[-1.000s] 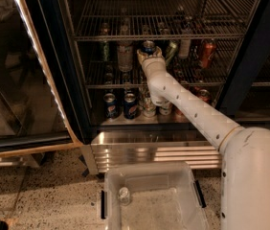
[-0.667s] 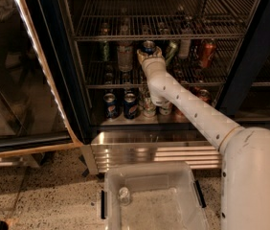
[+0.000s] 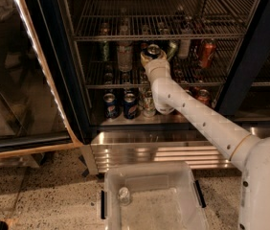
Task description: Pick pepsi can from middle shelf of fridge
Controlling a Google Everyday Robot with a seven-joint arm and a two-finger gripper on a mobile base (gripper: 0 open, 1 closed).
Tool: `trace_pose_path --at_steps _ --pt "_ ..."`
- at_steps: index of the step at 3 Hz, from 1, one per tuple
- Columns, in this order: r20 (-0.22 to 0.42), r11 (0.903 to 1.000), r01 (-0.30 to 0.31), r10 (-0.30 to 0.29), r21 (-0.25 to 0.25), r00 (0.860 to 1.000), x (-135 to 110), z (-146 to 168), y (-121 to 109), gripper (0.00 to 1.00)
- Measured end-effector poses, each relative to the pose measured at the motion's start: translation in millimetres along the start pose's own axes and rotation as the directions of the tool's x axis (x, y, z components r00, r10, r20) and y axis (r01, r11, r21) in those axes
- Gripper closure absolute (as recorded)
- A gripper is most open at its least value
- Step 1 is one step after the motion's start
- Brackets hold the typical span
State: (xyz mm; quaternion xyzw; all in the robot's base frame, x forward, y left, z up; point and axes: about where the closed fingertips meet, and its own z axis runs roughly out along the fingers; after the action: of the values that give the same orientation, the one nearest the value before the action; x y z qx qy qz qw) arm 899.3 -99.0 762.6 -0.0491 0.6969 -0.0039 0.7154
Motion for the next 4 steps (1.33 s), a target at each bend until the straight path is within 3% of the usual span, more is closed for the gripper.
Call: trace_pose_path --at_steps 3,4 --pt "0.050 0.9992 0.010 -0.012 0.039 0.999 -24.7 -49.0 -15.4 1.00" --pt "0.014 0.9982 0.023 -0.024 0.055 1.000 -32.8 -79.3 -20.3 1.00"
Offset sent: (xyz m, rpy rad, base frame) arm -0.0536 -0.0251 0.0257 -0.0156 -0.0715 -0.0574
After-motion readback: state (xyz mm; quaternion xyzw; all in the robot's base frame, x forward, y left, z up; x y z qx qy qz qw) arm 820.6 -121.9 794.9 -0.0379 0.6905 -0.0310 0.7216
